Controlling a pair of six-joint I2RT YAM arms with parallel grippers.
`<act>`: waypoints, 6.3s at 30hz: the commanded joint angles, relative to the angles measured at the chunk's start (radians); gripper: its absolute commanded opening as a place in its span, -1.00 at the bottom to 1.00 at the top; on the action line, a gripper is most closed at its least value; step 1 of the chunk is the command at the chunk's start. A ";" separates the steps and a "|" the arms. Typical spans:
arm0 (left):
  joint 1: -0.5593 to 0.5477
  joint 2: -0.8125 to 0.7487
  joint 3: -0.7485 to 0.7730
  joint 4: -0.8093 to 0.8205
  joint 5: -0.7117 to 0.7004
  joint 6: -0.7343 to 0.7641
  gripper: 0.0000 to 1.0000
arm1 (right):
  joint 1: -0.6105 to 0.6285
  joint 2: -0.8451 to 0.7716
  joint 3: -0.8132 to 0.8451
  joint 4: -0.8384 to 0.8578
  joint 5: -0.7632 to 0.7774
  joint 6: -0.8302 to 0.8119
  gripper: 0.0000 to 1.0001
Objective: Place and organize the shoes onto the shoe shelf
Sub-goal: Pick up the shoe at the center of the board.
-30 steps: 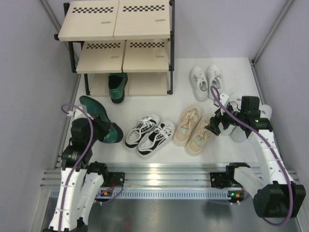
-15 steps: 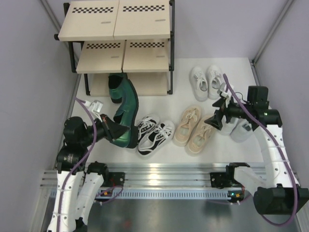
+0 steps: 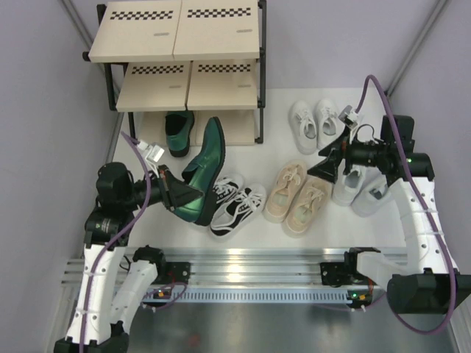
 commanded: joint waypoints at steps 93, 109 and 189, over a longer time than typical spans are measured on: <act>-0.979 0.463 -0.235 1.221 -1.056 -0.650 0.96 | -0.223 0.036 -0.371 1.367 -0.110 1.553 -1.00; -0.972 0.437 -0.350 1.345 -1.102 -0.813 0.96 | -0.233 0.096 -0.343 1.613 -0.099 1.768 -1.00; -0.779 0.511 -0.420 1.572 -0.806 -0.874 -1.00 | -0.058 0.002 -0.261 0.895 0.015 0.932 0.94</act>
